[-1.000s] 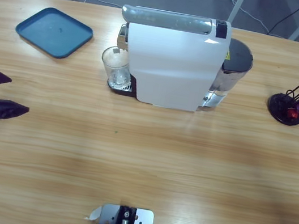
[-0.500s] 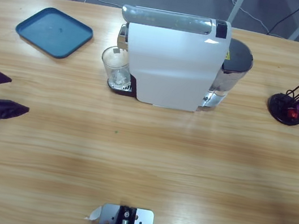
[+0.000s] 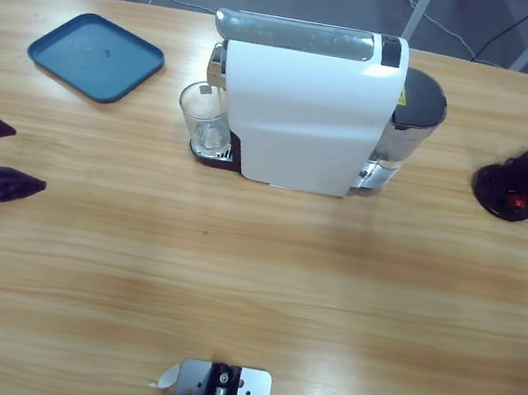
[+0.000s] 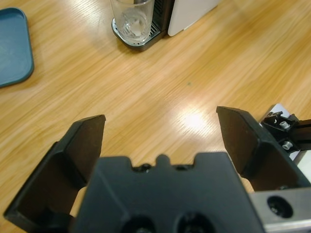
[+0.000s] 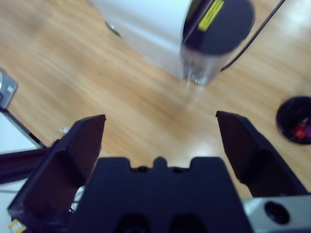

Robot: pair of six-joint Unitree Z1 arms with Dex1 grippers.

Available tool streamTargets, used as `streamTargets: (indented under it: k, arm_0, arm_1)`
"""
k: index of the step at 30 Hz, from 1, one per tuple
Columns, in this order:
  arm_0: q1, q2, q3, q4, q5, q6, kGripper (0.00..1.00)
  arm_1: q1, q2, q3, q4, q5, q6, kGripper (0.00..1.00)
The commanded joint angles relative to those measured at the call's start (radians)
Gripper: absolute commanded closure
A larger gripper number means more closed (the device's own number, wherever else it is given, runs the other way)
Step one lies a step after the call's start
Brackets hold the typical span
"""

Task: Pour coffee

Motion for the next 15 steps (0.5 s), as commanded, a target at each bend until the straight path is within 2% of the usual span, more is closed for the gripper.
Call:
streamTargets:
  k: [1, 4, 15]
  arm_0:
    - [-0.012, 0.001, 0.048, 0.005, -0.009, 0.012, 0.0]
    - [-0.012, -0.006, 0.054, 0.006, -0.013, 0.011, 0.0]
    - [-0.012, -0.013, 0.033, 0.006, -0.019, -0.001, 0.0]
  arm_1:
    - [0.01, -0.232, 0.383, -0.224, -0.011, 0.023, 0.0]
    - [0.01, -0.237, 0.428, -0.238, -0.004, 0.032, 0.0]
    - [0.01, -0.2, 0.371, -0.183, -0.008, -0.048, 0.0]
